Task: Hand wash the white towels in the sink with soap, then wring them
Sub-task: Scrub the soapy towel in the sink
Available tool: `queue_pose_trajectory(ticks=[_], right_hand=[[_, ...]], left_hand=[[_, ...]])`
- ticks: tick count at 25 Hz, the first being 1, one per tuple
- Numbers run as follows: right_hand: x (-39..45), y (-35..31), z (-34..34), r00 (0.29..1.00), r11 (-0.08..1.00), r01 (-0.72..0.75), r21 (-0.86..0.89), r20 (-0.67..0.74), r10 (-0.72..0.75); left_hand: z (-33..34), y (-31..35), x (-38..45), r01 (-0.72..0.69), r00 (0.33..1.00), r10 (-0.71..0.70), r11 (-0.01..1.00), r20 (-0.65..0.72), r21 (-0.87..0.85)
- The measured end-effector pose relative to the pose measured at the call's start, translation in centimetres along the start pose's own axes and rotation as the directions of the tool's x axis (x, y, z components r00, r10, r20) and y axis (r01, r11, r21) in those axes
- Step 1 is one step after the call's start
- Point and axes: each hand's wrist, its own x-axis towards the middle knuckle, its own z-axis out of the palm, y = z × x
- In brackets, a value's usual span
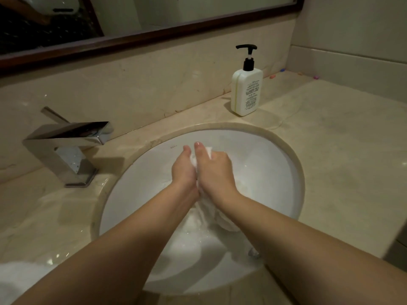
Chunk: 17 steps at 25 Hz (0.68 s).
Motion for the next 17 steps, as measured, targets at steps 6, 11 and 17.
queue_pose_trajectory(ticks=[6, 11, 17], right_hand=[[0.13, -0.23, -0.38, 0.998, 0.998, -0.033, 0.059, -0.045, 0.035], [0.75, -0.22, -0.55, 0.989, 0.997, -0.047, 0.056, -0.137, 0.054], [0.49, -0.49, -0.62, 0.990, 0.999, -0.031, 0.028, -0.137, 0.035]], left_hand=[[0.16, -0.28, -0.05, -0.004, 0.999, 0.003, 1.000, 0.045, 0.022], [0.31, -0.23, -0.07, -0.003, 0.996, -0.001, 0.999, 0.089, 0.050], [0.13, 0.15, 0.40, -0.002, 0.992, -0.009, 0.996, 0.122, 0.087]])
